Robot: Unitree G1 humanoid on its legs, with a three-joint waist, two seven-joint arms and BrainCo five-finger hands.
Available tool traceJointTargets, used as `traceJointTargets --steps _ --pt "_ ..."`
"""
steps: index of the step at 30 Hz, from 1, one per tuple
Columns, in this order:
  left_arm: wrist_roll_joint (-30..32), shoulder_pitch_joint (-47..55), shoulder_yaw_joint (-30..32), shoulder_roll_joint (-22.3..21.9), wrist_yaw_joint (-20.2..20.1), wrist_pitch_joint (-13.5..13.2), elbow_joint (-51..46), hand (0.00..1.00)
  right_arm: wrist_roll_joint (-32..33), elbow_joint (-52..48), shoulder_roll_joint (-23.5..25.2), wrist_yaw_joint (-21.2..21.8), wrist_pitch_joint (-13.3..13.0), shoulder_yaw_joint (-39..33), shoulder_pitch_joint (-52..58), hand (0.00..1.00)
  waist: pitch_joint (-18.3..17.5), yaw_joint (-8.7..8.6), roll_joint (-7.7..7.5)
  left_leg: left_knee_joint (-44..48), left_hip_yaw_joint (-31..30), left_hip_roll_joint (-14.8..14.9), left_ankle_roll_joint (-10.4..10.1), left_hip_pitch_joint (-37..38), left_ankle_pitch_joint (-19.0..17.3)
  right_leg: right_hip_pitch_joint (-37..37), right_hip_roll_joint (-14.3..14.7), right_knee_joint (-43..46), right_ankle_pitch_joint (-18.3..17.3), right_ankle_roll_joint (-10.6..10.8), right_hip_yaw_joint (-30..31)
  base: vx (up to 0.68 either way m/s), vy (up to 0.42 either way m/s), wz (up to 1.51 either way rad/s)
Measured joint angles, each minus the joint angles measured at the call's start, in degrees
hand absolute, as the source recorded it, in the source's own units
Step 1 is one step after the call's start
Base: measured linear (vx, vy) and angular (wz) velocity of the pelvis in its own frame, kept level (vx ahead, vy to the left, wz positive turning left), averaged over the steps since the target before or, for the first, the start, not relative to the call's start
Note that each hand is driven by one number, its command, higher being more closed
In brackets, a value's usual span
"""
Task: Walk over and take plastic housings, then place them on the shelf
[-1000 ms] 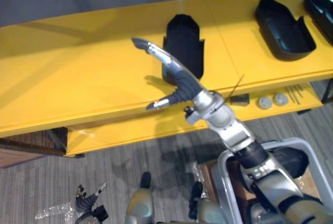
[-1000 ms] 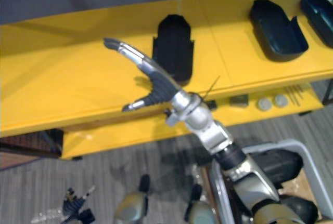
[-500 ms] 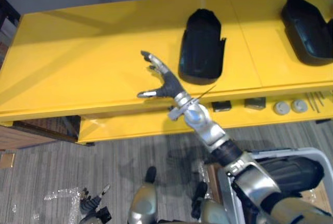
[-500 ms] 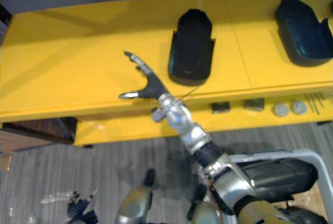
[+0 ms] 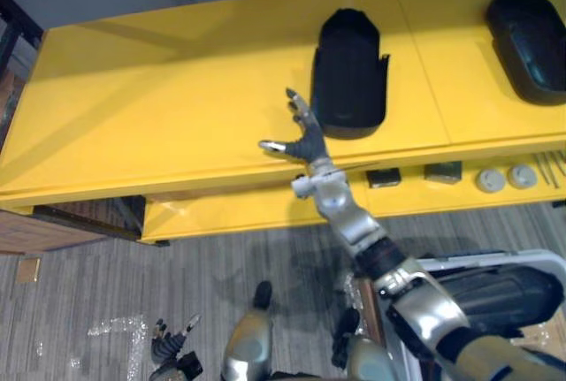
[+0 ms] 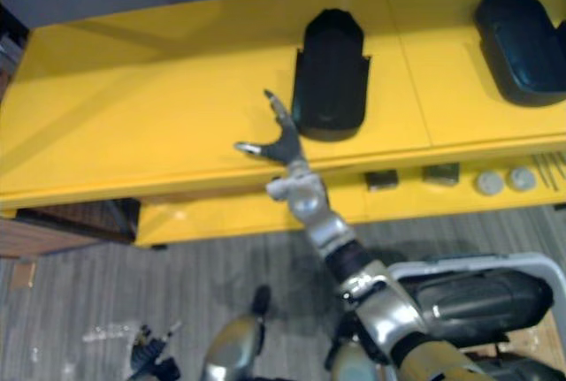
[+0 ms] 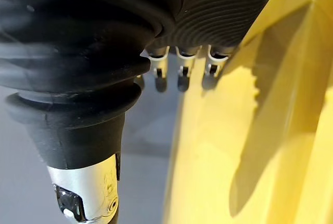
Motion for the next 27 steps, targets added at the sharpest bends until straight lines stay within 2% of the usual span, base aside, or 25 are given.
traceJointTargets --steps 10,27 --pt "-0.3 0.0 0.0 0.0 0.1 -0.1 0.0 0.00 0.7 0.0 0.0 0.4 0.0 -0.6 0.0 0.00 0.0 -0.01 0.00 0.1 0.1 0.1 0.0 0.1 0.0 0.0 0.0 0.2 0.0 0.0 0.1 0.00 0.000 0.00" --pt "-0.3 0.0 -1.8 -0.1 0.2 0.0 0.0 0.00 0.6 0.0 0.7 -2.1 1.4 -0.6 0.1 0.00 0.0 -0.04 -0.03 0.0 0.7 0.2 0.0 0.3 0.0 -0.2 0.0 0.3 0.0 0.0 0.9 0.00 0.000 -0.01"
